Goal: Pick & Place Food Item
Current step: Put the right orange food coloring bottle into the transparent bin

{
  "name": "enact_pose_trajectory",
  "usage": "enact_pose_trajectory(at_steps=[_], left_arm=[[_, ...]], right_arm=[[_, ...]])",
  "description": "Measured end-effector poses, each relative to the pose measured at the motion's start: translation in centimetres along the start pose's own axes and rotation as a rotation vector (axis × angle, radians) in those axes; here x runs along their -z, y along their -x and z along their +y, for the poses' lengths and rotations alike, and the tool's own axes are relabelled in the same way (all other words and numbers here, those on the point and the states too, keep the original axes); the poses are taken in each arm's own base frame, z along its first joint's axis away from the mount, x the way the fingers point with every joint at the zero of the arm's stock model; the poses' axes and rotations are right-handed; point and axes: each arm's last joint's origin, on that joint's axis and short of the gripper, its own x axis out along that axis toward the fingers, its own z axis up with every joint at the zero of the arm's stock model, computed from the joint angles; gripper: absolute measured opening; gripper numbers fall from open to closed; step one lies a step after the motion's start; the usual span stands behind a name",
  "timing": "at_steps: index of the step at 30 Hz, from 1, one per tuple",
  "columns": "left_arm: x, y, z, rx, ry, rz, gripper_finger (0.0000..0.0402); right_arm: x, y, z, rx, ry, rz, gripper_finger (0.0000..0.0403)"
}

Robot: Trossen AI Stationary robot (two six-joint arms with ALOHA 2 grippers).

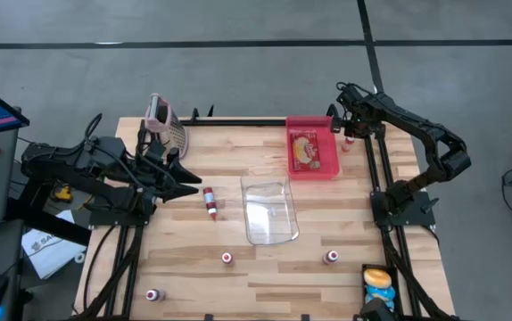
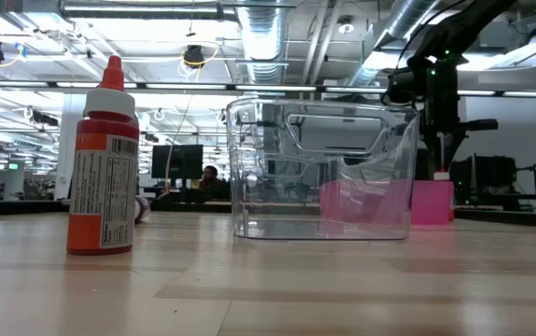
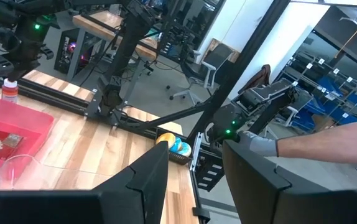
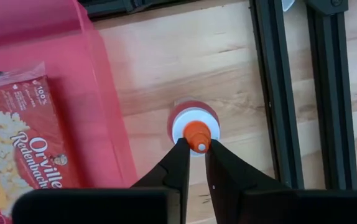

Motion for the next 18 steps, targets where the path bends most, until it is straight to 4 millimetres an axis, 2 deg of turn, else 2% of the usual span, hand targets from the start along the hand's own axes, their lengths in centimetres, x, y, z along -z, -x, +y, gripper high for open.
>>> enact_pose_trajectory(at_steps=[8, 18], left_arm=[[0.0, 0.0, 0.0, 0.000, 0.000, 0.000, 0.0149], [0.0, 0.0, 0.0, 0.015, 0.000, 0.008, 0.0149]], right_arm=[[0.6, 0.1, 0.4, 0.010, 0.026, 0.012, 0.0049], [1.5, 0.1, 1.1, 0.009, 0.051, 0.015, 0.0135]])
